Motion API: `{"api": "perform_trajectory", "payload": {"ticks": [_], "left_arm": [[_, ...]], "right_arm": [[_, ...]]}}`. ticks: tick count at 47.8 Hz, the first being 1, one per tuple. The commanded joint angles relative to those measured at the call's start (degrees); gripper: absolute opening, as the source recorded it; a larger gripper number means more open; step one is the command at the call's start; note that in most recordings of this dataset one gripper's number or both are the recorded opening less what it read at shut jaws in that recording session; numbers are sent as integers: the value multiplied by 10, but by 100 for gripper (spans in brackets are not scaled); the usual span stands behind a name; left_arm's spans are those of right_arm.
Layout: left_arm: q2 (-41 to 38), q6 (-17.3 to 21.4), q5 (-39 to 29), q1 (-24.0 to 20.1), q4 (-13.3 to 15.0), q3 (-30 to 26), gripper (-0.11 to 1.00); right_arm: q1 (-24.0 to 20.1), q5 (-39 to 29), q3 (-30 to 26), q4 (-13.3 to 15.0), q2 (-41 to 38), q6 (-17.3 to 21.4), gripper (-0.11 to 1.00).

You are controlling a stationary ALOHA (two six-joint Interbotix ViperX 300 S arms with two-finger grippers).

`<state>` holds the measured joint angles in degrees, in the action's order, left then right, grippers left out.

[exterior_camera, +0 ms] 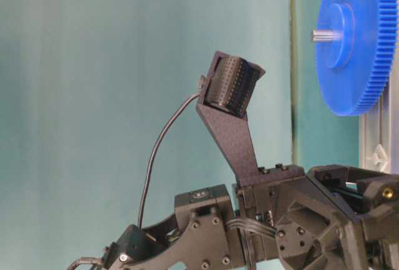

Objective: Insert the small gear onto the shaft.
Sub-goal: 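Lift the small blue gear off the table with the left gripper, then carry the gear over the empty shaft beside the large gear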

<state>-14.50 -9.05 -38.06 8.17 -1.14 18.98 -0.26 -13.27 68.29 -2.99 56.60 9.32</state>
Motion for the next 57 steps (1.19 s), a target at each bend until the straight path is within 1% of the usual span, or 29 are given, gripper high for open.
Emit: {"api": "perform_trajectory", "payload": {"ticks": [1, 10, 21, 27, 34, 44, 57], "left_arm": [[24, 2, -3, 5, 1, -20, 70], [39, 2, -29, 5, 1, -40, 70], [62, 5, -81, 5, 1, -62, 70], [80, 14, -107, 4, -1, -78, 70], [100, 27, -142, -4, -2, -102, 70], [123, 50, -197, -30, -2, -142, 70], [139, 97, -219, -68, -4, -163, 70]], "right_arm": [[-1, 3, -8, 0, -3, 6, 6], [-1, 3, -7, 0, -1, 6, 6], [-1, 3, -6, 0, 4, 6, 6], [-1, 3, -6, 0, 6, 6, 6], [-1, 3, -6, 0, 6, 6, 6], [-1, 3, -6, 0, 6, 6, 6], [-1, 3, -5, 0, 6, 6, 6]]}}
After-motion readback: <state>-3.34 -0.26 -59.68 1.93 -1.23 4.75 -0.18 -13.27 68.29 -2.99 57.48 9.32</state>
